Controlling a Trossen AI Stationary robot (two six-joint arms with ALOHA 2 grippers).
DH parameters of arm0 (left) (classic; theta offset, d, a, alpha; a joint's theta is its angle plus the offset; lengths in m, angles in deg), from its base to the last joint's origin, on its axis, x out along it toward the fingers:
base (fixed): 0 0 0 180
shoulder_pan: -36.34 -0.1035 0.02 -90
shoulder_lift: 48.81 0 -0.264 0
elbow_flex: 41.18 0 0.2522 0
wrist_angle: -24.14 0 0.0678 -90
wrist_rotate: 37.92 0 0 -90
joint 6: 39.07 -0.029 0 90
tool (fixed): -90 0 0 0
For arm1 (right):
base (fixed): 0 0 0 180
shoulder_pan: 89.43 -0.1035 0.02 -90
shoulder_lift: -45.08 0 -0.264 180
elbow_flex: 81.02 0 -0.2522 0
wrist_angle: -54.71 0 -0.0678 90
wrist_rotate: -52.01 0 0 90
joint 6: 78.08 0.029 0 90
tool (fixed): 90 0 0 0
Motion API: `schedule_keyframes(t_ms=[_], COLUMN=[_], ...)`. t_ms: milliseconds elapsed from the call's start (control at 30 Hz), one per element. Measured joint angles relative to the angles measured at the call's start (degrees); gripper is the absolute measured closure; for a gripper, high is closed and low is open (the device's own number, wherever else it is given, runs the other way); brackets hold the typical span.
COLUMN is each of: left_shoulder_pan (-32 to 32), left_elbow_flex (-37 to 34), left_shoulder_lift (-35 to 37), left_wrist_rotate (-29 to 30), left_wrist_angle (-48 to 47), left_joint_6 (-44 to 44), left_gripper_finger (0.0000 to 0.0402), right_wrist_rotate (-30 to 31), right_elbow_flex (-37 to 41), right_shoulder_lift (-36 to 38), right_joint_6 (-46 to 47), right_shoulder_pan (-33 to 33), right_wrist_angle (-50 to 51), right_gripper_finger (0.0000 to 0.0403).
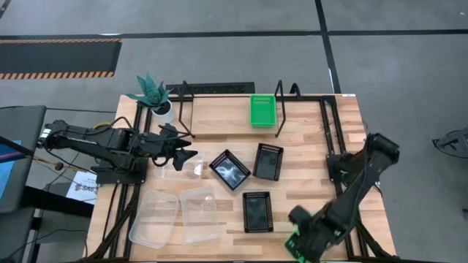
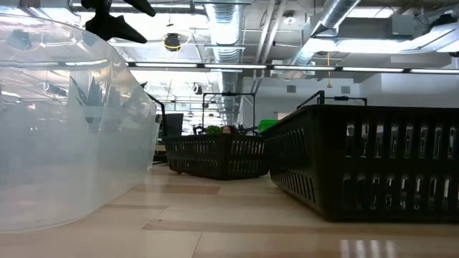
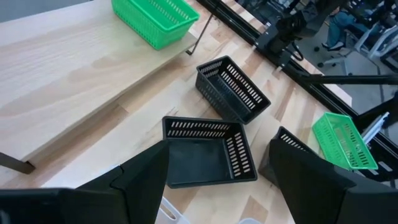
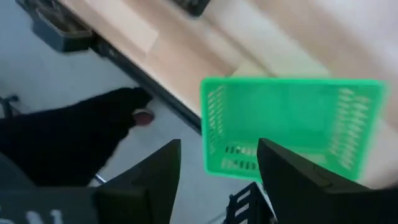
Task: Stack baskets on shelf by color
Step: Stack the green bin on top of the stacked green bins on the shelf
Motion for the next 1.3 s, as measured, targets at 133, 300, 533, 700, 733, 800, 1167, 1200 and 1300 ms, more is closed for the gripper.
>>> schedule_keyframes(t_ms=[133, 300, 533, 700, 733, 800, 1167, 1200, 1300], left_shoulder_pan=[0.0, 0.0, 0.0, 0.0, 0.0, 0.0, 0.0, 0.0, 0.0], left_elbow_flex=[0.0, 0.0, -0.01, 0.0, 0.0, 0.0, 0.0, -0.01, 0.0], left_shoulder_lift=[0.0, 0.0, 0.0, 0.0, 0.0, 0.02, 0.02, 0.02, 0.02], left_wrist_rotate=[-0.03, -0.07, -0.09, -0.08, -0.04, -0.02, 0.04, 0.04, 0.07], left_wrist_angle=[0.0, 0.0, -0.39, -0.8, -0.93, -0.98, -1.27, -1.27, -1.29], left_joint_6=[0.58, 1.81, 1.95, 1.95, 1.95, 1.96, 4.51, 4.76, 5.06], left_gripper_finger=[0.0136, 0.0136, 0.0136, 0.0136, 0.0136, 0.0136, 0.0136, 0.0136, 0.0136], right_wrist_rotate=[-0.97, -1.14, -1.23, -1.06, -1.06, -1.31, 0.57, 1.64, 5.15], right_elbow_flex=[0.0, 0.0, -0.01, -0.12, -0.05, 0.02, -0.08, -0.07, -0.04], right_shoulder_lift=[-4.75, -9.45, -14.23, -15.26, -15.43, -15.86, -18.01, -17.67, -15.72], right_joint_6=[0.03, 0.74, 0.52, -1.05, -1.39, -2.27, -5.58, -5.56, -5.81], right_shoulder_pan=[-0.71, -1.15, -2.3, -2.57, -2.6, -3.01, -3.09, -3.09, -3.02], right_wrist_angle=[-7.14, -12.32, -12.18, -10.05, -9.45, -8.72, -7.12, -6.3, -4.17], right_gripper_finger=[0.0164, 0.0164, 0.0169, 0.0173, 0.0178, 0.0197, 0.0388, 0.0388, 0.0395])
